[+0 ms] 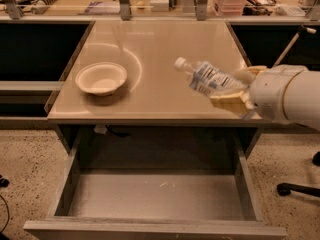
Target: Pick blue plastic bottle from top drawer and place on counter
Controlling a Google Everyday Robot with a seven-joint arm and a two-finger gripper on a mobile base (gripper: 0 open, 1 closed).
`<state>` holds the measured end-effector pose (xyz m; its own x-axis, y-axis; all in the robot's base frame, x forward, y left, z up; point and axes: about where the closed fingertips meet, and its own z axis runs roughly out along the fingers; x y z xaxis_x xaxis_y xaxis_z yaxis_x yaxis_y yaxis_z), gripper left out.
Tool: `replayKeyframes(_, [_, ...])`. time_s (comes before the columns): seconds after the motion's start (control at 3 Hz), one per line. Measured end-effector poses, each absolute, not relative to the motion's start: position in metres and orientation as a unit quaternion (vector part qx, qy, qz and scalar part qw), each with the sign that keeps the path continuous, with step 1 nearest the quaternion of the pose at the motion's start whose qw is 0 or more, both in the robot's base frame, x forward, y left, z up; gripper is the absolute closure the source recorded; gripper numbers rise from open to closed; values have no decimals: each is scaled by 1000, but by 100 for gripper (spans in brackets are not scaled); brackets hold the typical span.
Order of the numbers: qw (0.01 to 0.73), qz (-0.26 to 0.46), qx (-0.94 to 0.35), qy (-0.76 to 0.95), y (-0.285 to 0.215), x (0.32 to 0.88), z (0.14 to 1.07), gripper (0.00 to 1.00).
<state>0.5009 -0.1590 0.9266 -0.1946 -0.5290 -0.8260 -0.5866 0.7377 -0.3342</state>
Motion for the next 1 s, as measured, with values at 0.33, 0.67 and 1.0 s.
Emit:
replayKeyframes(0.33, [534, -28, -322, 781, -204, 549, 926, 100])
replayKeyframes(0.67, [510, -52, -307, 802, -235, 588, 899, 100])
replayKeyframes(1.0, [468, -51, -339, 814, -214, 635, 852, 100])
